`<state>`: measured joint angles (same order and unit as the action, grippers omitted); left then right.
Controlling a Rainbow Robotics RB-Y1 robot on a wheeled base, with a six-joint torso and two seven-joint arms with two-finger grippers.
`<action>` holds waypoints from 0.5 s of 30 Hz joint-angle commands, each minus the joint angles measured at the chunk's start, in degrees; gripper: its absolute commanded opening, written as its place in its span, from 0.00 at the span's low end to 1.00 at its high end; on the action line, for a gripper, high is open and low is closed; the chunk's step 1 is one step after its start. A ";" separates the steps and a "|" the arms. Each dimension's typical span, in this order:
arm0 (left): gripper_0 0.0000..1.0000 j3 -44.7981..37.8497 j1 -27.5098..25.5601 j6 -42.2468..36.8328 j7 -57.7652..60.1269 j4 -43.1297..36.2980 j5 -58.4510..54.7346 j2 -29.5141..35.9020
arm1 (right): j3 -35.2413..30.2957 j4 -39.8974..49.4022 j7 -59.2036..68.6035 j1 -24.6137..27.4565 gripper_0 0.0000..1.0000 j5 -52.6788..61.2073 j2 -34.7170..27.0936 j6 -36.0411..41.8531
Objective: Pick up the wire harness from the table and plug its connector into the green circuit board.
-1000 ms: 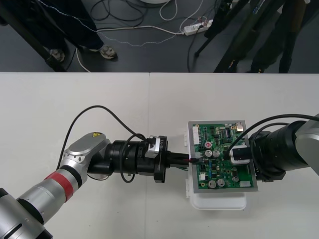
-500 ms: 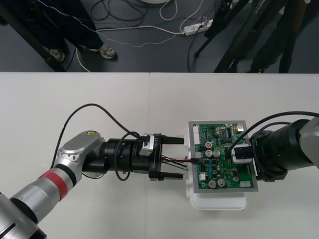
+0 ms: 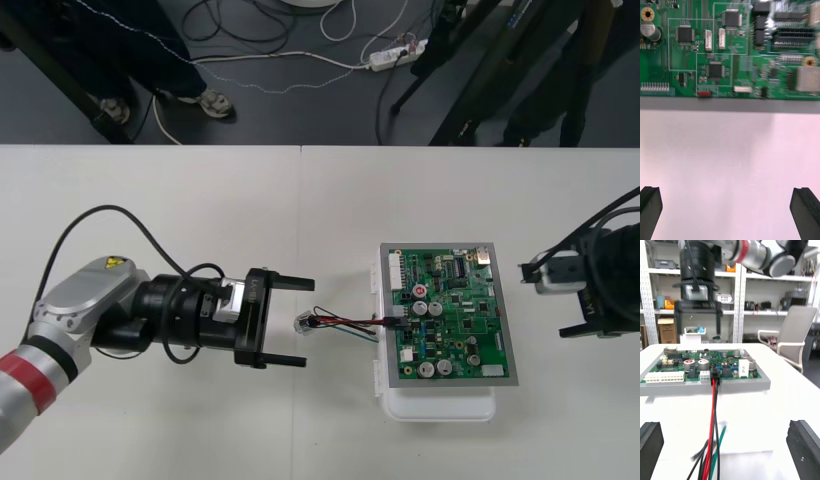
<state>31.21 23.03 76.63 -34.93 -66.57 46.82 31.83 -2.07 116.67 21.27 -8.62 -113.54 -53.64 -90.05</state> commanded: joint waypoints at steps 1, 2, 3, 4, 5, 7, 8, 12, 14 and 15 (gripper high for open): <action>0.97 -8.18 -3.69 0.54 8.57 -8.23 4.95 5.35 | -11.02 -0.30 -4.48 2.91 1.00 7.45 -2.43 0.05; 0.97 -9.58 -4.04 0.54 9.97 -9.90 5.74 6.23 | -12.78 -0.30 -5.27 3.26 1.00 9.74 -2.52 0.05; 0.96 -10.20 -4.31 0.54 10.68 -10.69 5.83 6.67 | -13.57 -0.30 -5.63 3.52 1.00 10.97 -2.52 0.05; 0.97 -11.08 -4.66 0.54 12.17 -12.09 5.91 7.55 | -14.98 -0.30 -5.63 3.79 1.00 13.61 -2.43 0.05; 0.97 -12.13 -5.01 0.54 13.75 -13.59 5.91 8.34 | -16.21 -0.48 -5.71 4.05 1.00 17.21 -2.26 0.05; 0.96 -13.36 -5.36 0.54 16.04 -15.87 6.00 9.39 | -17.00 -1.01 -5.63 4.31 1.00 22.75 -2.26 0.05; 0.97 -14.33 -5.54 0.54 17.44 -17.19 6.18 10.18 | -17.18 -1.53 -5.36 4.49 1.00 26.61 -2.26 0.05; 0.96 -18.73 -5.71 0.27 21.05 -21.67 9.52 12.21 | -17.26 -2.50 -5.54 4.67 1.00 35.23 -2.26 0.05; 0.96 -21.98 -5.71 -0.34 23.68 -25.37 12.07 13.88 | -17.53 -2.50 -5.54 4.75 1.00 40.06 -2.08 0.05; 0.97 -23.38 -5.71 -0.96 25.27 -27.56 13.03 14.84 | -17.70 -2.41 -5.19 4.67 1.00 42.35 -1.90 0.05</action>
<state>13.53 18.07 76.65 -10.25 -87.50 57.13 42.23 -17.71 114.23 16.76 -4.58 -76.47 -53.93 -90.05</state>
